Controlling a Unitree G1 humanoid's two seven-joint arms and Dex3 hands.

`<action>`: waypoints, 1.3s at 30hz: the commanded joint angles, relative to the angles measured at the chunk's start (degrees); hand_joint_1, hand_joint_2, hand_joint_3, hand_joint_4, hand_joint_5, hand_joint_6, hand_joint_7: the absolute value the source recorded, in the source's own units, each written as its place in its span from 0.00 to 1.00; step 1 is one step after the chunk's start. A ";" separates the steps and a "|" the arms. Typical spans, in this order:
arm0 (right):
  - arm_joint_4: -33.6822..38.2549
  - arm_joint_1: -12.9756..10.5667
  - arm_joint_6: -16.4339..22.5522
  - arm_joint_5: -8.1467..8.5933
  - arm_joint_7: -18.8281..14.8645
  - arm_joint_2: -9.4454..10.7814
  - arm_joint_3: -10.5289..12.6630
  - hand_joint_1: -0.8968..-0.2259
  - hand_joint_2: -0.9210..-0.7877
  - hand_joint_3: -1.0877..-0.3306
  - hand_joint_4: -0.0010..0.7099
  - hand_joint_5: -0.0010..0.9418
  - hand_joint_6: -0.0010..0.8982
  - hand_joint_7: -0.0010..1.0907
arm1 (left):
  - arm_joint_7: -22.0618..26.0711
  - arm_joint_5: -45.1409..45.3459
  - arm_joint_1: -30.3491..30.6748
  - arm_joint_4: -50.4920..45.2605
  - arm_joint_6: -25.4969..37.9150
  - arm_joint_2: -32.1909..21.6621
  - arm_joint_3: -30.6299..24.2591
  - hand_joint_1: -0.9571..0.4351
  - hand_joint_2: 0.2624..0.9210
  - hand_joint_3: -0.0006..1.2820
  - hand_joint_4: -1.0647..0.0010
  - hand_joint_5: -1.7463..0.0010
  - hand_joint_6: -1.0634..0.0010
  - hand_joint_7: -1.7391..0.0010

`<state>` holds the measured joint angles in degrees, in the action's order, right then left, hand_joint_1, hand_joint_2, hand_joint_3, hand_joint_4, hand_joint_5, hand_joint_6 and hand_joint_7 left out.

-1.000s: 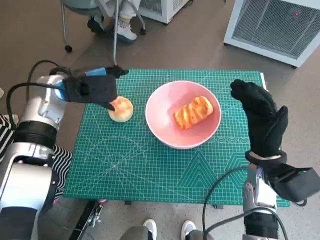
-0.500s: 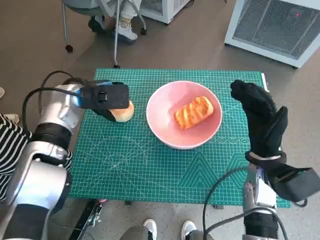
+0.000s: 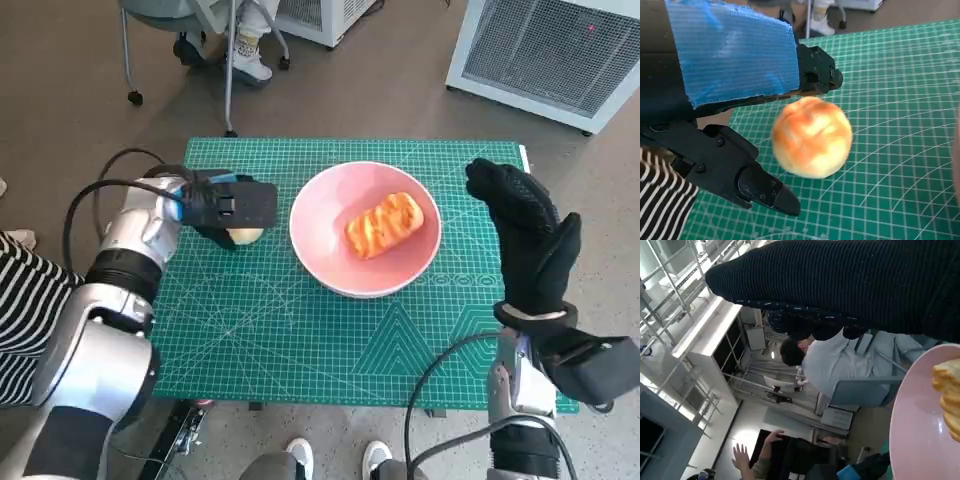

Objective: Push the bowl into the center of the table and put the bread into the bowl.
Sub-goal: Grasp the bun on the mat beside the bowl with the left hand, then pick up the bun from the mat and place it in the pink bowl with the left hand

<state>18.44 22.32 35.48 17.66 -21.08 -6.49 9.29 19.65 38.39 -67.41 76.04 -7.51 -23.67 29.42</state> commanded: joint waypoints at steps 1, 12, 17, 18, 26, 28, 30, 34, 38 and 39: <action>-0.35 -1.58 -0.65 -0.55 0.65 -0.04 0.31 0.30 0.00 0.46 0.25 0.01 0.09 0.39 | -6.39 1.65 2.29 0.90 -1.82 0.65 1.30 0.62 0.79 0.01 0.52 0.97 0.52 0.97; -1.32 -2.25 -1.14 -0.12 0.57 -0.21 0.43 0.30 0.00 0.46 0.26 0.01 0.09 0.39 | -13.11 3.85 4.40 2.13 -2.06 0.30 3.27 0.70 0.99 0.05 0.30 0.39 0.45 0.40; -1.72 -2.68 -1.30 0.08 0.40 -0.20 0.58 0.31 0.00 0.46 0.26 0.01 0.09 0.39 | -13.56 3.76 4.15 2.10 -1.79 -0.24 2.99 0.69 1.00 0.05 0.30 0.35 0.44 0.35; -1.76 -2.73 -1.31 0.07 0.39 -0.21 0.60 0.31 0.00 0.46 0.26 0.01 0.09 0.39 | -13.62 3.68 4.08 2.05 -1.83 -0.35 2.87 0.69 1.00 0.04 0.30 0.34 0.44 0.35; -1.83 -2.68 -1.62 -0.30 0.69 -0.12 0.74 0.31 0.00 0.46 0.26 0.00 0.09 0.39 | -13.39 1.93 2.92 1.13 -2.41 -1.14 0.73 0.69 1.00 0.04 0.30 0.33 0.41 0.37; -1.81 -2.67 -1.61 -0.37 0.71 -0.09 0.73 0.31 0.00 0.46 0.26 0.00 0.09 0.39 | -13.55 1.80 2.77 0.99 -2.48 -1.17 0.47 0.69 1.00 0.03 0.30 0.33 0.41 0.38; -1.78 -2.59 -1.67 -0.45 0.75 -0.06 0.69 0.31 0.00 0.46 0.26 0.00 0.09 0.39 | -13.65 1.69 2.61 0.83 -2.61 -1.25 0.36 0.69 1.00 0.03 0.30 0.33 0.41 0.38; -1.72 -2.43 -1.78 -0.52 0.85 0.08 0.58 0.32 0.00 0.46 0.26 0.00 0.09 0.39 | -13.88 1.62 2.53 0.59 -2.90 -1.41 0.32 0.69 1.00 0.03 0.30 0.33 0.41 0.37; -1.69 -2.26 -2.00 -0.36 0.82 0.27 0.44 0.32 0.00 0.46 0.26 0.00 0.10 0.39 | -14.08 1.73 2.69 0.49 -3.29 -1.57 0.35 0.69 1.00 0.03 0.30 0.33 0.40 0.37; -1.71 -2.26 -2.01 -0.35 0.79 0.31 0.41 0.32 0.00 0.46 0.26 0.00 0.10 0.39 | -14.09 1.76 2.73 0.49 -3.38 -1.61 0.38 0.69 1.00 0.03 0.30 0.33 0.40 0.37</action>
<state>16.49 21.09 34.43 17.69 -20.75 -6.42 9.83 6.17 40.38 -63.92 77.41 -10.32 -24.44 30.15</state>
